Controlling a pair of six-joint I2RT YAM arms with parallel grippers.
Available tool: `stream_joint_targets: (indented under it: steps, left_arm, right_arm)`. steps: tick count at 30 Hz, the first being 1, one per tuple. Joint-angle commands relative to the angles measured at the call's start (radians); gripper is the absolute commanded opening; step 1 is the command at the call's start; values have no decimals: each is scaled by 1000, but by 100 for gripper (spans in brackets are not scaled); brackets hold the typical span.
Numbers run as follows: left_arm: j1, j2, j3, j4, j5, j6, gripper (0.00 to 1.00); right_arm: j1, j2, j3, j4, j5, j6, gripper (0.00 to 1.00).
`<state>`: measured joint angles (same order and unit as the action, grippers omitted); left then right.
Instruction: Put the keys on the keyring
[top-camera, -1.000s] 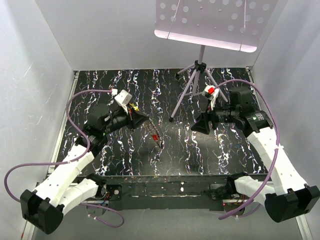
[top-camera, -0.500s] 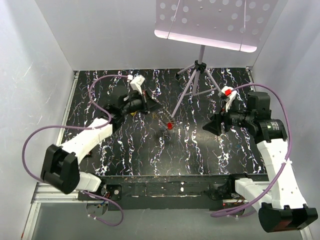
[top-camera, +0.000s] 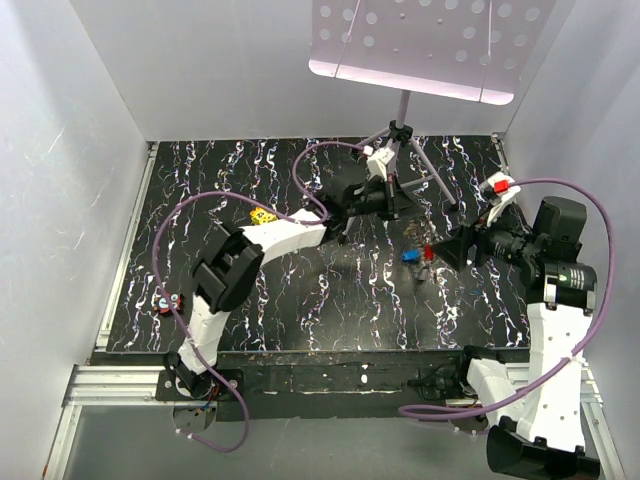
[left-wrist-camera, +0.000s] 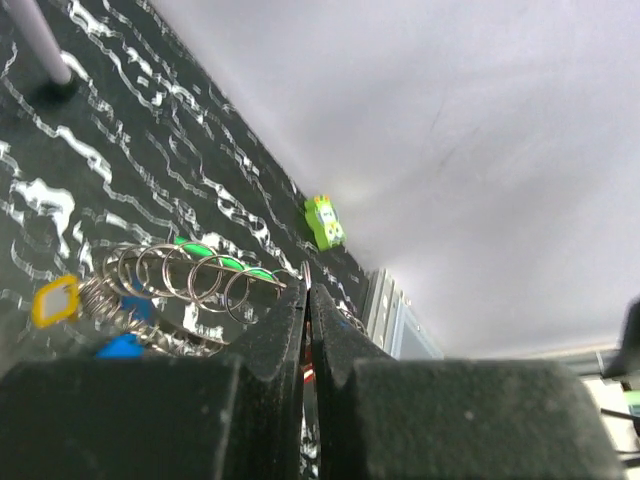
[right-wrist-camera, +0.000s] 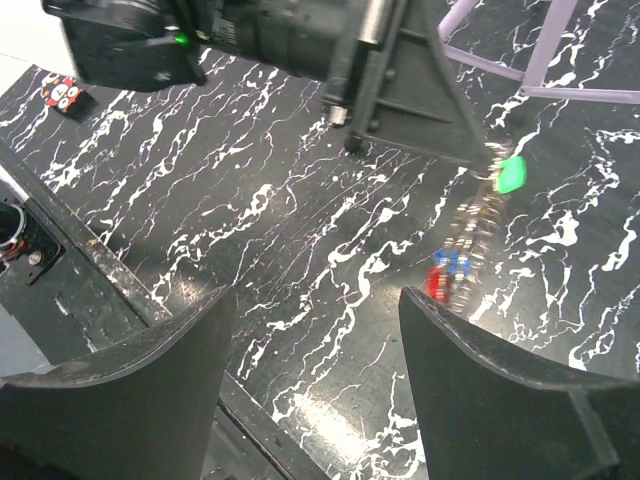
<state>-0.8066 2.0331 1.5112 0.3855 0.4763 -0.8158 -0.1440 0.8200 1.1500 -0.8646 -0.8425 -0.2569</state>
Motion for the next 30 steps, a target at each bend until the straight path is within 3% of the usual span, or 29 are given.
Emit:
stream_joint_targets:
  steps: [1,4,10,14,18,24,26,27,29,30]
  left_arm:
    - [-12,68,199,70,-33,-52,0]
    - [-20,104,208,-5,-27,-4,0]
    - [-20,98,-38,-31,-2,82,24]
    - [-38,3,-187,-20,-20,142,43]
    - [-86,-218,-301,-129,-134,298,57]
    - [-144,-638,-500,-298,-359,504,64]
    - [-146,-820,-613,-347,-460,547,78]
    - [-140,-903,-661,-376,-560,559,93]
    - [-85,-1102,-782,-451,-633,543,98]
    - [3,-1179,-813,-491,-584,520,98]
  right_arm:
    - [-32,-47,8,-8,-27,13,75]
    - [-39,-58,-10,-17,-32,10,75]
    - [-40,-36,-39,-54,-64,-4,75]
    - [-40,-9,-42,-106,-84,-31,74]
    - [-40,-2,-35,-161,-38,-82,74]
    - [-42,-7,-24,-182,86,-125,75]
    - [-51,-15,-22,-171,120,-107,78]
    - [-57,-15,-22,-154,140,-79,79]
    - [-71,-22,-26,-113,207,5,80]
    - [-78,-24,-27,-91,232,46,81]
